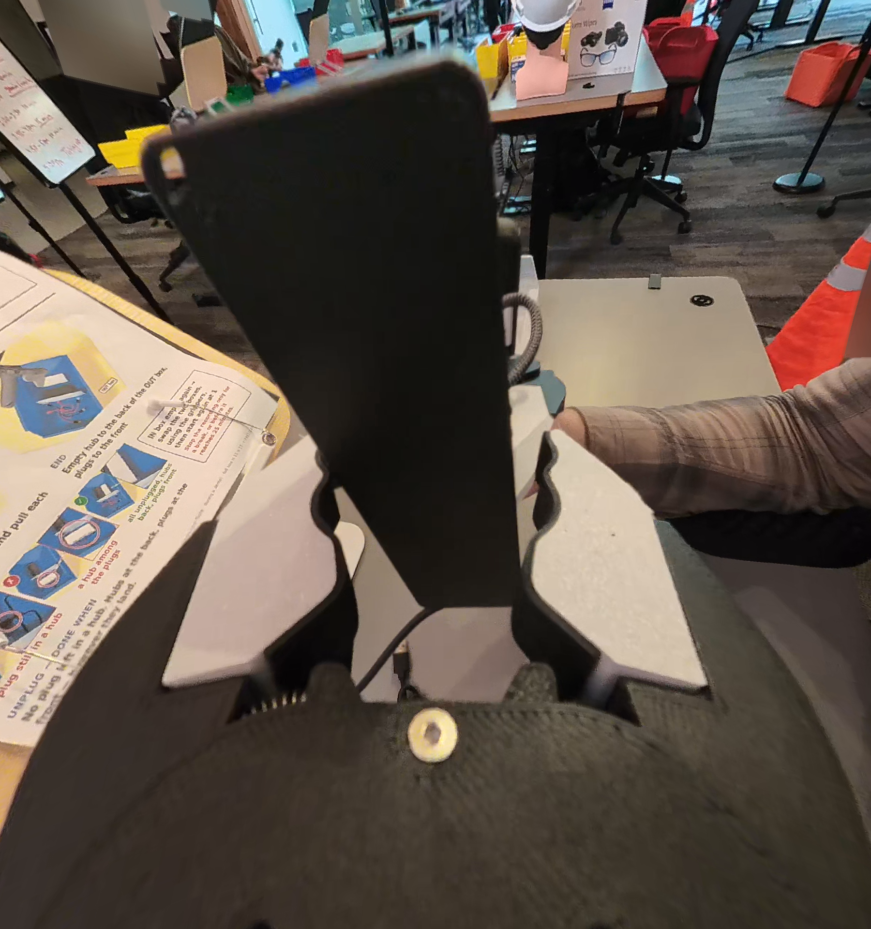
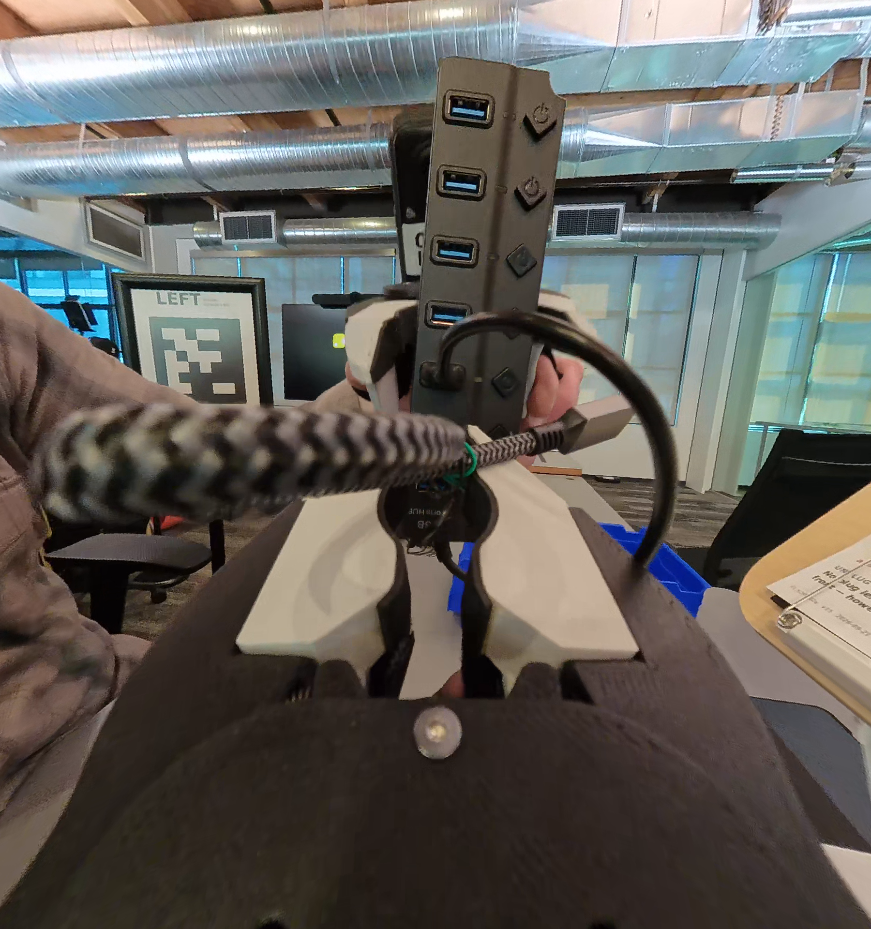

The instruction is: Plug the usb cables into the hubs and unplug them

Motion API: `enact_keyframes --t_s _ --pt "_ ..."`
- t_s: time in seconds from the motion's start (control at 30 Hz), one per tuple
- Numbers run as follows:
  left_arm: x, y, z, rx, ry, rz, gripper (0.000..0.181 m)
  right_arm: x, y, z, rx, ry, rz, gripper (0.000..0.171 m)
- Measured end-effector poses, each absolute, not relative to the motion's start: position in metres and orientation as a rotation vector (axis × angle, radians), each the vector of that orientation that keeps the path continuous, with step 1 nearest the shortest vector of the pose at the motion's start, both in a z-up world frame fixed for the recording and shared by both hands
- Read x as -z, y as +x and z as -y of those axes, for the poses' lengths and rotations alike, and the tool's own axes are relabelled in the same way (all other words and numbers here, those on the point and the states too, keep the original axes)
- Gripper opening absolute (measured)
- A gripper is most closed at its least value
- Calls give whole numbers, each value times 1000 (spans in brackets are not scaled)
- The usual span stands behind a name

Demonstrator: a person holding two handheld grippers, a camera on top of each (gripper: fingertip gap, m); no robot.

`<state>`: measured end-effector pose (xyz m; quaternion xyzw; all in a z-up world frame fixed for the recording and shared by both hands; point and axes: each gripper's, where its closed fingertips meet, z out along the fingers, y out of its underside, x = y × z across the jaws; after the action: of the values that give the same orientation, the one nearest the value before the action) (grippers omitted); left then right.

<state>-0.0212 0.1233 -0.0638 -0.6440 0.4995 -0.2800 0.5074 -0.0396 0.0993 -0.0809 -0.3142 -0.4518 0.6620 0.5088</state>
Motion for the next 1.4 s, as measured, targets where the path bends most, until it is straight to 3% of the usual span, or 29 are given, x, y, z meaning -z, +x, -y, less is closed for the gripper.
enact_keyframes --t_s 0.6,0.83,1.13,1.4 --pt "72 -19 -120 665 -1536 -1247 62 74 -38 -98 -1396 -756 1131 13" --pt "71 -17 -112 635 -1497 -1314 62 70 -33 -91 -1583 -722 1104 13" --pt "70 -29 -120 677 -1506 -1226 61 69 -42 -100 -1405 -755 1064 13" --pt "79 -26 -118 631 -1506 -1287 61 75 -37 -99 -1579 -747 1070 13"
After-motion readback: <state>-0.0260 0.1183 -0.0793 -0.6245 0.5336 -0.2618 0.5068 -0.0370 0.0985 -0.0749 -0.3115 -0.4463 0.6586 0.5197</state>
